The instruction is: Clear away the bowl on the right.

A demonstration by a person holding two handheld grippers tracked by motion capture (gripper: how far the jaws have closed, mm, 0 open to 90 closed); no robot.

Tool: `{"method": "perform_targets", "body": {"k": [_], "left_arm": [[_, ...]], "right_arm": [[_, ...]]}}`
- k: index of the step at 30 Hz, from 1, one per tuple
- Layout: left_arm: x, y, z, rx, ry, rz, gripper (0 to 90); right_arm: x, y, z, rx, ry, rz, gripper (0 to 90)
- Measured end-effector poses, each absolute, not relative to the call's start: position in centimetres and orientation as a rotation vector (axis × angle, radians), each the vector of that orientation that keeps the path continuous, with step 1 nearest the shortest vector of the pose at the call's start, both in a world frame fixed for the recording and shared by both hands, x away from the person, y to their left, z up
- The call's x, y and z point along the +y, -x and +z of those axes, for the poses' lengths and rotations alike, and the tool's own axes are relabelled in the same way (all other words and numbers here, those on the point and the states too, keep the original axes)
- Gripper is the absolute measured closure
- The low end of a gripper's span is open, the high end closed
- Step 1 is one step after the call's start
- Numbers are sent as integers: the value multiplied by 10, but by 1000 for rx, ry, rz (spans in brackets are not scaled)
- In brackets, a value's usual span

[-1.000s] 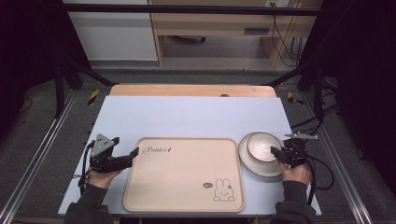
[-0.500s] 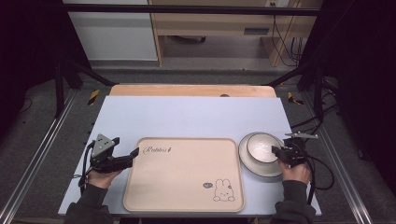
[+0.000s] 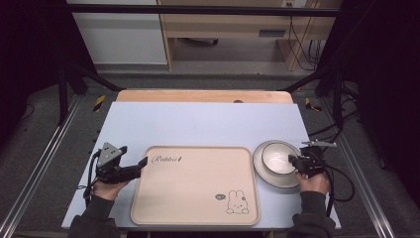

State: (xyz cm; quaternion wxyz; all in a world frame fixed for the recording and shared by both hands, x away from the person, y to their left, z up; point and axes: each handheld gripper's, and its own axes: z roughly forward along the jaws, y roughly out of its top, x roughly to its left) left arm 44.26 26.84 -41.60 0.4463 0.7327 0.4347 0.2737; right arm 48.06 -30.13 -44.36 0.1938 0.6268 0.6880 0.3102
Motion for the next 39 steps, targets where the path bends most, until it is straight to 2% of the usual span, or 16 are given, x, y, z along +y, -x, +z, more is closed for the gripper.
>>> {"method": "perform_targets", "body": {"k": [39], "left_arm": [[268, -444, -418, 1068, -1822, 641, 166]], "right_arm": [[-303, -477, -435, 1903, -1800, 911, 822]]}}
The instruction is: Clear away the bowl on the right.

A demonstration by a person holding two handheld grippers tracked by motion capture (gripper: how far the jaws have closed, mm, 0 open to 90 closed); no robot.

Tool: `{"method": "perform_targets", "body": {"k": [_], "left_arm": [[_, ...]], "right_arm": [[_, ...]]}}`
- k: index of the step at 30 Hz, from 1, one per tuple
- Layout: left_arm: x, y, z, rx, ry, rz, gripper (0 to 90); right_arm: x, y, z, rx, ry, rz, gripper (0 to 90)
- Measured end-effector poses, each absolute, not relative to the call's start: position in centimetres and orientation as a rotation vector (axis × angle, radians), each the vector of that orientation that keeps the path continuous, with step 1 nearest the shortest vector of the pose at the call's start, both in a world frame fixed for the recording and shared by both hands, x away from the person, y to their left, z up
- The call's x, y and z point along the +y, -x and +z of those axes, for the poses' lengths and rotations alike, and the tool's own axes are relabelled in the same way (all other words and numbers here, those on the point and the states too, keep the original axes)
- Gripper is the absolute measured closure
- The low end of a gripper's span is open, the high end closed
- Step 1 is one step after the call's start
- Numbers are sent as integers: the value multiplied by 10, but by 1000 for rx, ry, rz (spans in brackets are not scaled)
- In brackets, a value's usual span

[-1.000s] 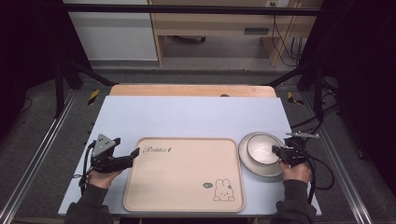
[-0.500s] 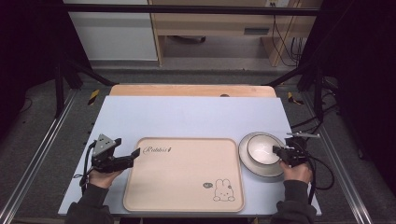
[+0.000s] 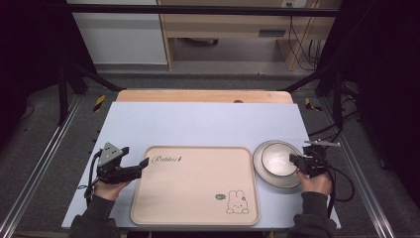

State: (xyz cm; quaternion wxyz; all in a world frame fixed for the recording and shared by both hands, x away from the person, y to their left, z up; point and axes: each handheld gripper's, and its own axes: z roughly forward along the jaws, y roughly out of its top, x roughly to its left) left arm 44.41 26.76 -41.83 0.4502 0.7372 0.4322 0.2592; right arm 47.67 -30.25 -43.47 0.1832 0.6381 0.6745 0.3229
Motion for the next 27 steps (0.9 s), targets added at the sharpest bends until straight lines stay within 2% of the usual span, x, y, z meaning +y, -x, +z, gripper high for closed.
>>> {"method": "perform_targets", "body": {"k": [27], "left_arm": [[267, -443, -418, 1063, -1823, 641, 168]], "right_arm": [[-293, -472, -423, 1921, -1726, 874, 816]]}}
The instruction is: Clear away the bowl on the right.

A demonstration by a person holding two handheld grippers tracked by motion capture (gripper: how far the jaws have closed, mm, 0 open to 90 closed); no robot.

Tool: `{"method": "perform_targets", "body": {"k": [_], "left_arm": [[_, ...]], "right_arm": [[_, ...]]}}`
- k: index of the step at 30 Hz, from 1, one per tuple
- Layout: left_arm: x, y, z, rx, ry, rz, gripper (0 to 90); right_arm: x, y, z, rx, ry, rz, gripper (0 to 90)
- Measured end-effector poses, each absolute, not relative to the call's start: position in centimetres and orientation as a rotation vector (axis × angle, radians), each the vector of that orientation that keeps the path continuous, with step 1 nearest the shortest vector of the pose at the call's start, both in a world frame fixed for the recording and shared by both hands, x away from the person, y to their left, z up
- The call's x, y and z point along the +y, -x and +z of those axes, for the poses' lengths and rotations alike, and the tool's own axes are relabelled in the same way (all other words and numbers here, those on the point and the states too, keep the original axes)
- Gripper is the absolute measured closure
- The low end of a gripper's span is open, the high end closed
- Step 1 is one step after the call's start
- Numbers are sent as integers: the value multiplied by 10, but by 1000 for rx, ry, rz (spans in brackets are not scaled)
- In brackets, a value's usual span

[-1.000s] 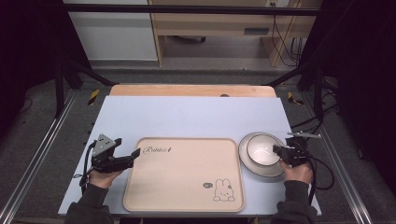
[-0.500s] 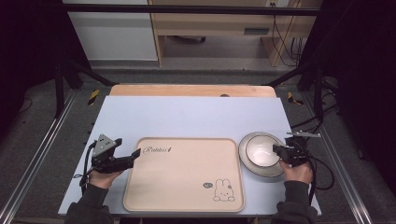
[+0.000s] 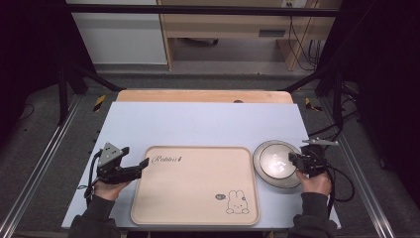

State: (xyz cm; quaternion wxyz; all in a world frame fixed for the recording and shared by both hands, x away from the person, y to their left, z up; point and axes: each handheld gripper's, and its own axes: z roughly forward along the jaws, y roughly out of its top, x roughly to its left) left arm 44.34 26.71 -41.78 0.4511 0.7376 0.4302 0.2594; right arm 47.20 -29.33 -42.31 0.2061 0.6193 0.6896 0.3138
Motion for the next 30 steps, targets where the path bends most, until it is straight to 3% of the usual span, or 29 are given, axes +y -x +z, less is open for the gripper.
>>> {"method": "perform_targets", "body": {"k": [30], "left_arm": [[265, -443, -418, 1050, -1830, 636, 167]], "right_arm": [[-264, -460, -392, 1971, -1557, 1068, 815]]}}
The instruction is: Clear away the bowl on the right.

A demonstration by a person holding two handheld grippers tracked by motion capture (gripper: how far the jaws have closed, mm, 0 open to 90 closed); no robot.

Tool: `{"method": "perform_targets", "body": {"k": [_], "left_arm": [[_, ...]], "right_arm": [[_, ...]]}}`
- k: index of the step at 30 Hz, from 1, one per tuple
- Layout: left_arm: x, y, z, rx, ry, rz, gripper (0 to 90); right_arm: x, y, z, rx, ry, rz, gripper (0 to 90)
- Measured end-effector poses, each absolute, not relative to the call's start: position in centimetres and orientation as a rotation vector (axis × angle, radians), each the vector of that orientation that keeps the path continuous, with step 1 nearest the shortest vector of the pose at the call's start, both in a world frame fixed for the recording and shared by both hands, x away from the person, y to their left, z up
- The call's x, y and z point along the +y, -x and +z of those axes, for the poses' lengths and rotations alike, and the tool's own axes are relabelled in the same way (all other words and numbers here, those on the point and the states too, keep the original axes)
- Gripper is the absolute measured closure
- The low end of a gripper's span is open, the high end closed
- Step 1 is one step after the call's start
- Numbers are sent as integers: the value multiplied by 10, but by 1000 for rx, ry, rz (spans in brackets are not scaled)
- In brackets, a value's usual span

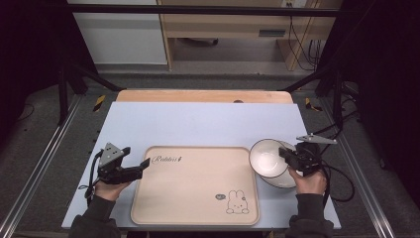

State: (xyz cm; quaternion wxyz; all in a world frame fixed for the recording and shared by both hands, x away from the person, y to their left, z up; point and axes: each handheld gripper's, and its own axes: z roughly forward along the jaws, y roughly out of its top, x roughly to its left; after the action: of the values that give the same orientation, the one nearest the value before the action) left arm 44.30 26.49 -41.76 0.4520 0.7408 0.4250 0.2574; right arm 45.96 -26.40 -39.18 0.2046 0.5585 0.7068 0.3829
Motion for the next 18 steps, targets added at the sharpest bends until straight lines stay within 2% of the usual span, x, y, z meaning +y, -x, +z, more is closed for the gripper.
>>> {"method": "perform_targets", "body": {"k": [18], "left_arm": [[264, -442, -417, 1043, -1834, 632, 161]], "right_arm": [[-228, -456, -379, 2057, -1437, 1217, 814]]}}
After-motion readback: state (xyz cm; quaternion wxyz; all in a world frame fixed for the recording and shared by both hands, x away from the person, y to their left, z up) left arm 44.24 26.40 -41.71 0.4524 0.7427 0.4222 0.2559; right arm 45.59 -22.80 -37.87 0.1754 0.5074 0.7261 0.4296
